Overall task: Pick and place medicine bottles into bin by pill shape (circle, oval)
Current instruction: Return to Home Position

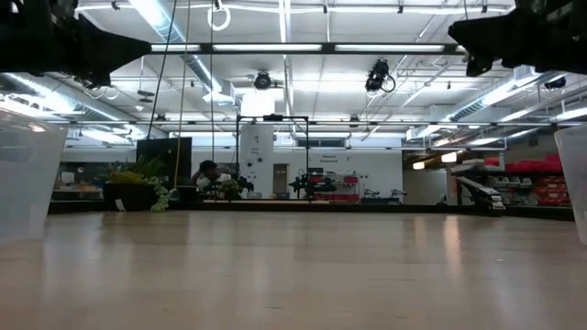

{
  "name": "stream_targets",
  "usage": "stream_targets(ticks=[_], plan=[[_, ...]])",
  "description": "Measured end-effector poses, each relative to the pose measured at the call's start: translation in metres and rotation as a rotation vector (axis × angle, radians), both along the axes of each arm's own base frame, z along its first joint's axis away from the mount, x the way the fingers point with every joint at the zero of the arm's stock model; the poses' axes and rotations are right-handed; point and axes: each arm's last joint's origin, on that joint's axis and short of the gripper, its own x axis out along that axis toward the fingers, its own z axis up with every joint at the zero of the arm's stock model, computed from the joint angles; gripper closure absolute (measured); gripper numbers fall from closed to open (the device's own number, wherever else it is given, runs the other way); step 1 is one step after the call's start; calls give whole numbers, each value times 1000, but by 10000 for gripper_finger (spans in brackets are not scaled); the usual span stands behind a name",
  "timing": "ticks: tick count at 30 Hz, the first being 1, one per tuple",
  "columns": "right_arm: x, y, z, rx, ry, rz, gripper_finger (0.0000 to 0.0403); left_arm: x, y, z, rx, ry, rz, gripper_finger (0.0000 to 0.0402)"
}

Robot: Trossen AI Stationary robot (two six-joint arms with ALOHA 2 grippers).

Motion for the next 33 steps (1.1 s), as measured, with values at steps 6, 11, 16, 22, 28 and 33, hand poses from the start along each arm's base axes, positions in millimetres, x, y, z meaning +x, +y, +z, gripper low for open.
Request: stream_targets(ticks=[6, 11, 16, 22, 28, 33], plan=[[-4, -2, -19, 22, -4, -21, 357, 0, 2, -4, -35, 38, 89, 397], [-4, -3, -25, 36, 16, -15, 357, 0, 2, -9, -73, 62, 91, 385], [-4, -3, -31, 38, 42, -11, 357, 1, 1, -18, -81, 137, 86, 378], [-4, -2, -29, 232, 31, 20, 357, 1, 2, -19, -137, 131, 81, 393], [-4, -2, -27, 321, 38, 33, 356, 1, 2, -19, -241, 92, 68, 376], [-4, -2, -27, 314, 38, 30, 356, 1, 2, -19, -236, 93, 69, 358]])
